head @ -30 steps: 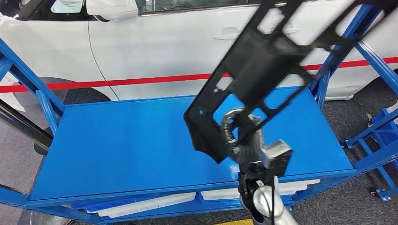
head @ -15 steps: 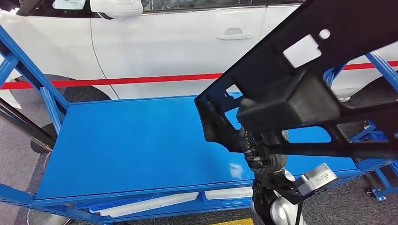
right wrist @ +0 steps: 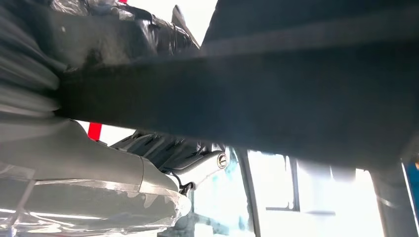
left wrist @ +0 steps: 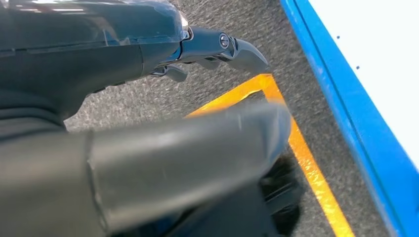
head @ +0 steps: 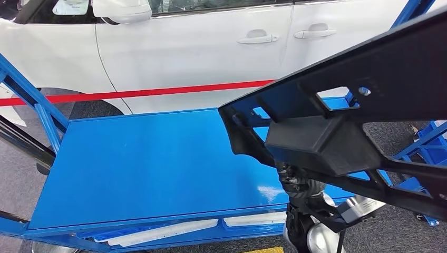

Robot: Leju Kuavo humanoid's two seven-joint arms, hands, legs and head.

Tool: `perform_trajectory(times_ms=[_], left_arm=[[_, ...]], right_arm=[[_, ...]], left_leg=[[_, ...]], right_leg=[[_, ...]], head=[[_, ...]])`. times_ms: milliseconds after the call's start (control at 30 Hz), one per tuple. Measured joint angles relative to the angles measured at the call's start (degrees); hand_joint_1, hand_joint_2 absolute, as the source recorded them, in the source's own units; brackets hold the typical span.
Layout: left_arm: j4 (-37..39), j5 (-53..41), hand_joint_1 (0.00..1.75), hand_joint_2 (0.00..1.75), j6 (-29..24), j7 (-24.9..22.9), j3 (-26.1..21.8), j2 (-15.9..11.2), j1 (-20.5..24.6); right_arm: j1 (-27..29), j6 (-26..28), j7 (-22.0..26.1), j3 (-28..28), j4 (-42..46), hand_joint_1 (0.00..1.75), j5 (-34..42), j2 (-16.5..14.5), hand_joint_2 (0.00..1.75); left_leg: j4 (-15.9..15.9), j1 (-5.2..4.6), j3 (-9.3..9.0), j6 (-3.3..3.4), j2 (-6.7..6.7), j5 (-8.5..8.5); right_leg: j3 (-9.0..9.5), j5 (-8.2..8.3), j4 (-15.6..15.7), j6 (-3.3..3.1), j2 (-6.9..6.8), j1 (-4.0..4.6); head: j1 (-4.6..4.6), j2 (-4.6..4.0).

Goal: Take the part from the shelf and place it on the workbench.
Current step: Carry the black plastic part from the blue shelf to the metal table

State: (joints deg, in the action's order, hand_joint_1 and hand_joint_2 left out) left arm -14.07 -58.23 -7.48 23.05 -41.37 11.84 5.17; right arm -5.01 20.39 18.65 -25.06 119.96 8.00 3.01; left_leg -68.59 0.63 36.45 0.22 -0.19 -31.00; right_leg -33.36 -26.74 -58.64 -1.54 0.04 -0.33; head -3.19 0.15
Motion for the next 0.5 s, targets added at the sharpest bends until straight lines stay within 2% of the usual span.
perform_trajectory(times_ms=[67,100,167,233,300,367,400,433,467,500], left_arm=[[0.0,0.5,0.00,1.75,0.0,0.5,-0.1,-0.1,0.0],[0.0,0.8,0.00,1.75,0.0,0.7,-0.2,-0.2,-0.1],[0.0,1.6,0.00,1.75,0.1,0.9,-0.5,-0.2,-0.3],[0.0,2.4,0.00,1.75,-0.3,1.0,-1.1,-0.2,-0.6],[0.0,3.1,0.00,1.75,-0.9,1.1,-1.6,-0.2,-0.8],[0.0,3.5,0.00,1.75,-1.5,1.1,-2.1,-0.1,-1.1],[0.0,3.7,0.00,1.75,-1.8,1.1,-2.3,0.0,-1.2],[0.0,3.7,0.00,1.75,-2.1,1.1,-2.6,0.1,-1.4],[0.0,3.7,0.00,1.75,-2.2,1.1,-2.7,0.2,-1.6],[0.0,3.7,0.00,1.75,-2.3,1.0,-2.9,0.2,-1.6]], right_arm=[[1.2,0.3,0.4,0.8,1.0,1.75,1.5,0.2,1.75],[1.9,0.5,0.4,1.2,1.4,1.75,1.9,0.3,1.75],[3.5,1.0,0.0,1.9,1.6,1.75,1.6,0.4,1.75],[5.5,1.2,-0.7,2.4,1.7,1.75,-0.4,0.5,1.75],[7.6,1.2,-1.2,2.7,1.9,1.75,-3.6,0.7,1.75],[10.5,1.5,-1.1,3.0,2.0,1.75,-7.1,0.8,1.75],[12.0,1.6,-0.9,3.1,2.0,1.75,-8.5,0.8,1.75],[13.4,1.6,-0.7,3.2,2.1,1.75,-9.4,0.8,1.75],[14.5,1.6,-0.5,3.3,2.2,1.75,-9.9,0.8,1.75],[15.2,1.6,-0.5,3.4,2.4,1.75,-10.2,0.8,1.75]], left_leg=[[7.6,-0.27,-3.54,0.80,-0.02,3.11],[9.7,-0.45,-4.48,1.09,-0.03,3.67],[10.7,-0.68,-4.80,1.41,-0.09,3.65],[11.3,-0.39,-5.05,1.99,-0.01,4.19],[11.9,-0.04,-5.23,2.54,0.16,4.79],[11.8,-0.07,-5.01,2.68,0.17,4.92],[11.7,-0.08,-4.89,2.68,0.16,4.92],[11.6,-0.08,-4.77,2.67,0.15,4.90],[11.5,-0.07,-4.66,2.63,0.14,4.87],[11.3,-0.06,-4.56,2.55,0.14,4.82]], right_leg=[[0.29,-0.23,0.0,0.26,0.01,0.20],[0.29,-0.27,0.0,0.49,0.01,0.24],[0.24,-0.21,0.0,1.11,0.00,0.18],[0.20,-0.80,-0.4,1.76,0.00,0.10],[-1.31,-3.73,-4.2,2.26,0.03,0.02],[-4.52,-7.81,-11.6,2.62,0.03,-0.15],[-5.80,-8.92,-14.6,2.78,0.03,-0.27],[-6.29,-8.94,-15.8,2.92,0.02,-0.40],[-5.68,-7.82,-14.7,3.02,0.00,-0.54],[-3.99,-5.91,-11.5,3.06,-0.02,-0.70]], head=[[-0.01,0.00],[-0.02,0.00],[-0.01,0.00],[-0.01,0.00],[-0.02,0.00],[-0.02,0.00],[-0.02,0.00],[-0.02,0.00],[-0.02,0.00],[-0.02,0.00]])
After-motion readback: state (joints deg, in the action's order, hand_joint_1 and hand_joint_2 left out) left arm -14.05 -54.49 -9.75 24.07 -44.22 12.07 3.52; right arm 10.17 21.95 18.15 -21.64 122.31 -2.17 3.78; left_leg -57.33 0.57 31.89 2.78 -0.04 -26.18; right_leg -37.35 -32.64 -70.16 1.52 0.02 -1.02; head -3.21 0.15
